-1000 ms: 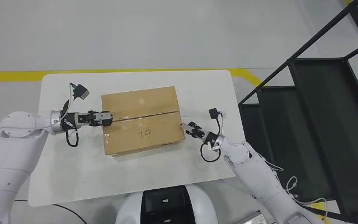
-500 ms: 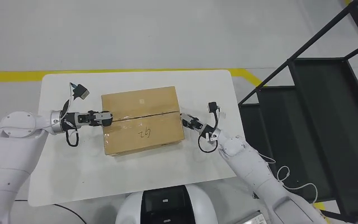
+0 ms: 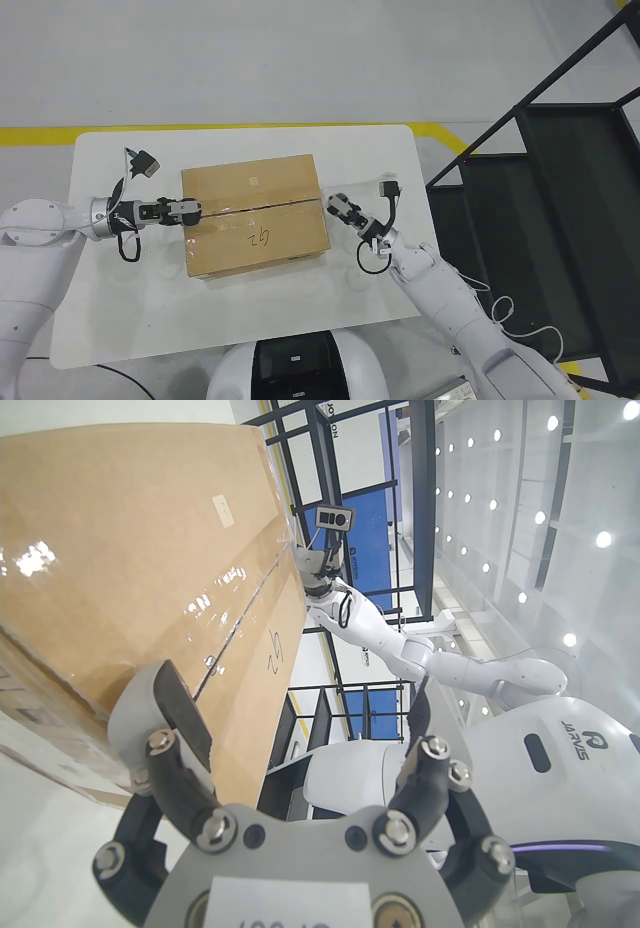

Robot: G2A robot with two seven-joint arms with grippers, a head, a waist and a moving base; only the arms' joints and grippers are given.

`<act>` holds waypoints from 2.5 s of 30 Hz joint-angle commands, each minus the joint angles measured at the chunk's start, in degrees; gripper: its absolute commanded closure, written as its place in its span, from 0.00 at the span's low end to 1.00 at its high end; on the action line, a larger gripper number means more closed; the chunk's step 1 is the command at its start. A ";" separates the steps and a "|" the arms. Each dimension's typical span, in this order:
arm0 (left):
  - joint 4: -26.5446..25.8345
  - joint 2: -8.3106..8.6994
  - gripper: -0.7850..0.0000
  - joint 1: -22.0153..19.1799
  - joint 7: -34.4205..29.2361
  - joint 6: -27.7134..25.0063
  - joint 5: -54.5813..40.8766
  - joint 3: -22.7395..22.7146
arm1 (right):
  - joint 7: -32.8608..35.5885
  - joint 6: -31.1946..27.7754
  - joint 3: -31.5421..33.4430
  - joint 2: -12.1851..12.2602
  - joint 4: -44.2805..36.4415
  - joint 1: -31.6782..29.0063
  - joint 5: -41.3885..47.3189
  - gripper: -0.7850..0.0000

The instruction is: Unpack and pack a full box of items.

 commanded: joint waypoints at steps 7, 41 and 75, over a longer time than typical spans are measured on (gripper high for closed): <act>0.00 0.00 0.00 0.00 0.00 0.00 0.00 0.00 | -5.46 -1.73 2.00 0.12 -3.75 -1.86 -7.07 0.00; 0.00 0.00 0.00 0.00 0.00 0.00 0.00 0.00 | -2.53 7.99 1.63 -0.16 -17.67 -1.68 -23.09 0.00; 0.00 0.00 0.00 0.00 0.00 0.00 0.00 0.00 | 9.38 18.34 -9.66 -3.75 -16.70 8.39 -21.24 0.00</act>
